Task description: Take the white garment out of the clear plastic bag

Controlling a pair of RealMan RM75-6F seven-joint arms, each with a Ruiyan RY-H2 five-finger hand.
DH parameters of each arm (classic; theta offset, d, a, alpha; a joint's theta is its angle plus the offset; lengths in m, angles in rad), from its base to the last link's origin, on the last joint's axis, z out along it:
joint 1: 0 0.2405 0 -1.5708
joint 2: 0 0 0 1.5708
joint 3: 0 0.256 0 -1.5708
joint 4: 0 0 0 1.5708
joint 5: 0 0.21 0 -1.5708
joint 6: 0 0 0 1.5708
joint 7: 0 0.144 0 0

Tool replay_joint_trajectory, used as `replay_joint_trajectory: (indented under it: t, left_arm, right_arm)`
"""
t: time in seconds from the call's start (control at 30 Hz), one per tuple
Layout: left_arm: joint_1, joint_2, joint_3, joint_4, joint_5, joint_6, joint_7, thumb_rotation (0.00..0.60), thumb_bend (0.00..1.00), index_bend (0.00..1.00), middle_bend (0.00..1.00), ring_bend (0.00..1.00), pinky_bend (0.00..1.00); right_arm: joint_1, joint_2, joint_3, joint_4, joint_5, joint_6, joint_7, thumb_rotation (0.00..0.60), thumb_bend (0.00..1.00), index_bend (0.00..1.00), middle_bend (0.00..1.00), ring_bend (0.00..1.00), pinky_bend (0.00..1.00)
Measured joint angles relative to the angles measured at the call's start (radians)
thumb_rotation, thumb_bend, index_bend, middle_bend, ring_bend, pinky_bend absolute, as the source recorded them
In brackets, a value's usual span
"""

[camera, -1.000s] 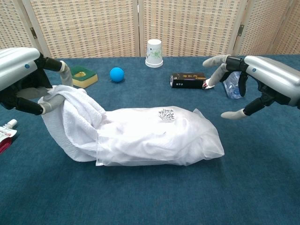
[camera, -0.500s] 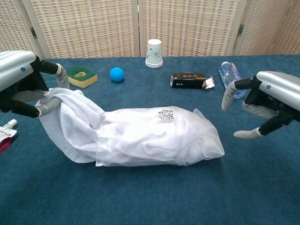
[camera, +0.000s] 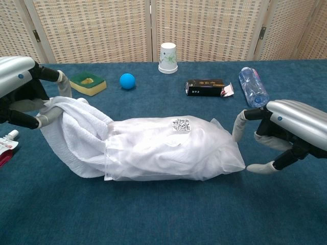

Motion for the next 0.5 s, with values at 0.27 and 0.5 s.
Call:
replay_joint_trajectory:
  t: [0.27,0.5]
  left_arm:
    - [0.004,-0.002,0.0,0.003,0.004,0.005,-0.005,0.6,0.45,0.72,1.0,0.91,1.0]
    - [0.005,0.0,-0.001,0.001,0.004,0.005,-0.006,0.6,0.45,0.72,1.0,0.91,1.0]
  right_arm:
    - [0.009,-0.039,0.007,0.035,-0.004,-0.019,0.006,0.6,0.01,0.5,1.0,0.97,1.0]
    - [0.021,-0.074,0.013,0.067,-0.003,-0.042,0.018,0.6,0.13,0.53,1.0,0.97,1.0]
